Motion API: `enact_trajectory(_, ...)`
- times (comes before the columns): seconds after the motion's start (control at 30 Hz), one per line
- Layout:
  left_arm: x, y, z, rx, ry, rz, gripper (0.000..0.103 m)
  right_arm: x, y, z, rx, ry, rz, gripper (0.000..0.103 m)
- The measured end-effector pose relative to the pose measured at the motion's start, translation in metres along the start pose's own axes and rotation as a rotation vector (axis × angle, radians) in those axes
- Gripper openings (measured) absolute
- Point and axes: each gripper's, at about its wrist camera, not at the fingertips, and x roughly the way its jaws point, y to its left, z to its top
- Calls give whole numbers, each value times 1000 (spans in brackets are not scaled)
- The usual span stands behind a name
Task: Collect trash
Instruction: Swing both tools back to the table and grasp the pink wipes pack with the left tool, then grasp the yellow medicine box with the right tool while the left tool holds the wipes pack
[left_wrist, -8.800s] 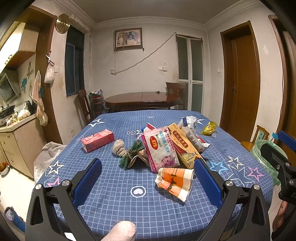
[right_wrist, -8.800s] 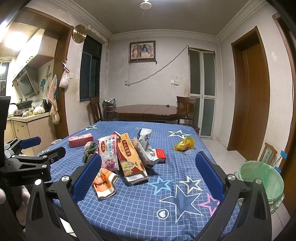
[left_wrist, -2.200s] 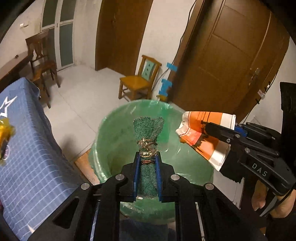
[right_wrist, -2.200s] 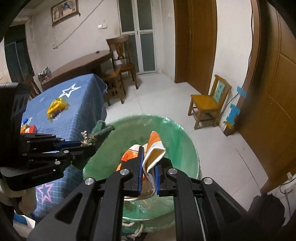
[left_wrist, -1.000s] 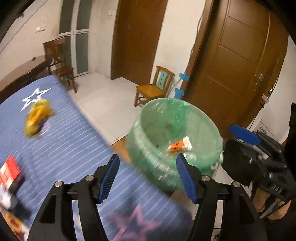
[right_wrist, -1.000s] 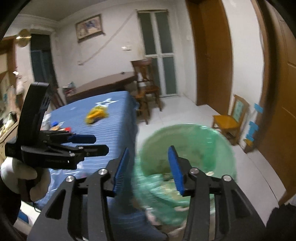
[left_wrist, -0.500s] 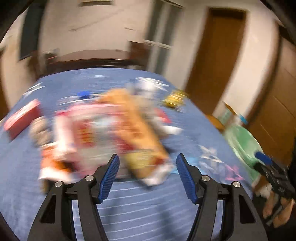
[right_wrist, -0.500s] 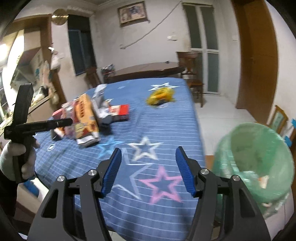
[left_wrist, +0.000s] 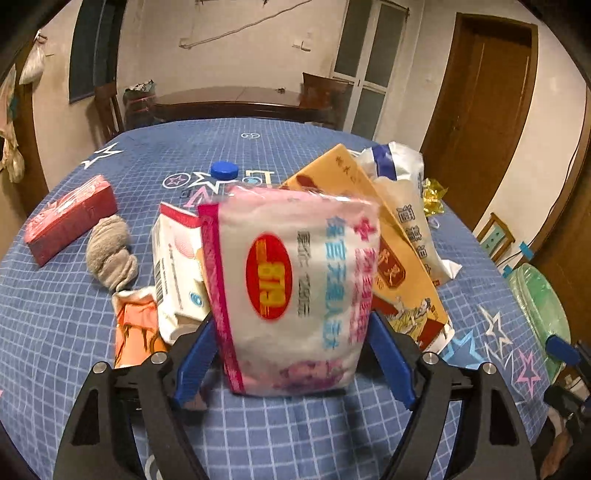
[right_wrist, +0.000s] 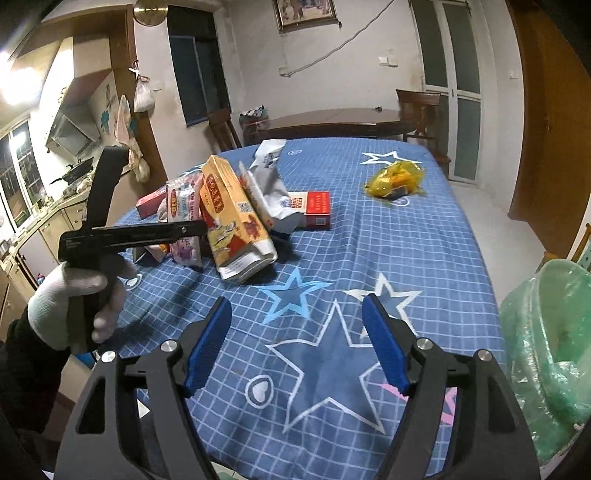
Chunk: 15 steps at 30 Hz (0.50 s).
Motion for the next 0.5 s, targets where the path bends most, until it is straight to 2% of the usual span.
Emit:
enact_trajectory(0.07,5,4,3,-8,1,-10,80,3,2,2,2,6,13,70)
enact_trajectory(0.1,6,5,4,-8,1,-16,76,5,3,3,3,8,21,70)
enact_trajectory(0.13,7,5,4,-6,1,-18,67,6,5,4,3,9,29,70)
enact_trajectory(0.17,8,5,5,3,1,-14,64,8,6,5,2,10,34,70)
enact_trajectory(0.23,6,7,5,3,-6,-21,51,11,10,6,-1,14,41,70)
enact_trajectory(0.3,3,12,5,-13,-10,-53,40,15,13,8,-11,18,55,70)
enact_trajectory(0.5,-26,27,3,-31,-51,-83,36,28,24,16,-40,32,87,70)
